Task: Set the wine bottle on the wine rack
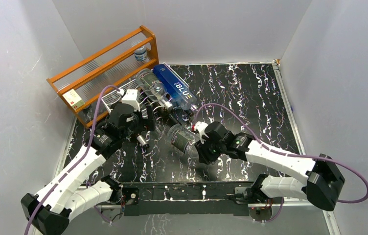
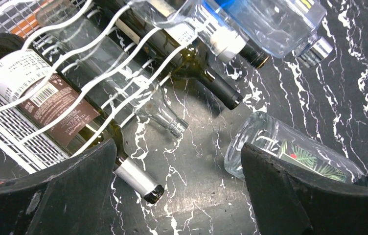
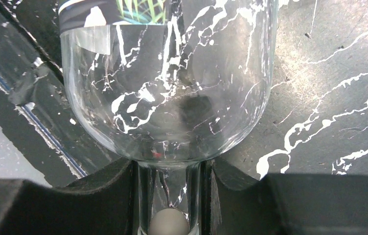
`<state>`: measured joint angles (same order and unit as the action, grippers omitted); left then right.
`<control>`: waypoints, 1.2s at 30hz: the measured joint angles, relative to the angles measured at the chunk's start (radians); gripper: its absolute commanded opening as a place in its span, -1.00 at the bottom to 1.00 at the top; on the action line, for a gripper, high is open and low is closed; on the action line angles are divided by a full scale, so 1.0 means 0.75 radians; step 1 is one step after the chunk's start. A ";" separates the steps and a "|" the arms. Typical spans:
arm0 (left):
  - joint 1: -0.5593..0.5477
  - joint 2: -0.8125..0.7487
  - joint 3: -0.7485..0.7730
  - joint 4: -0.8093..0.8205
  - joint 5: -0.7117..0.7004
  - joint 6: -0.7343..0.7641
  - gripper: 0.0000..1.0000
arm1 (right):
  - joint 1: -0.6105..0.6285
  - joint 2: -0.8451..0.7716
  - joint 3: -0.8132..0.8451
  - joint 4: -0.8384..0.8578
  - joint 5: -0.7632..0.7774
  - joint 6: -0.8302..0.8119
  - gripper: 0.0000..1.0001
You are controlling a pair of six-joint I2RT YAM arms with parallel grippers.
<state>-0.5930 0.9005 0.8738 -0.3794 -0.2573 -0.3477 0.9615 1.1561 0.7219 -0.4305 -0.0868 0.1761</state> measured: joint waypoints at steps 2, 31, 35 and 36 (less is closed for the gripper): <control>0.000 -0.012 0.019 -0.009 -0.013 0.002 0.96 | 0.000 -0.038 0.000 -0.001 -0.007 -0.001 -1.00; 0.000 -0.436 0.302 -0.185 -0.264 0.111 0.97 | 0.005 0.548 0.720 0.316 -0.032 0.181 -1.00; 0.000 -0.425 0.396 -0.276 -0.252 0.130 0.96 | 0.026 0.748 0.946 0.294 0.038 0.221 -1.00; 0.000 -0.426 0.426 -0.291 -0.252 0.137 0.96 | 0.031 0.794 1.002 0.278 0.052 0.230 -1.00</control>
<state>-0.5930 0.5812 1.1934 -0.5980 -0.4461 -0.2451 0.9844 1.7515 1.4731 -0.2222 -0.0475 0.3485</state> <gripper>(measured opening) 0.981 0.463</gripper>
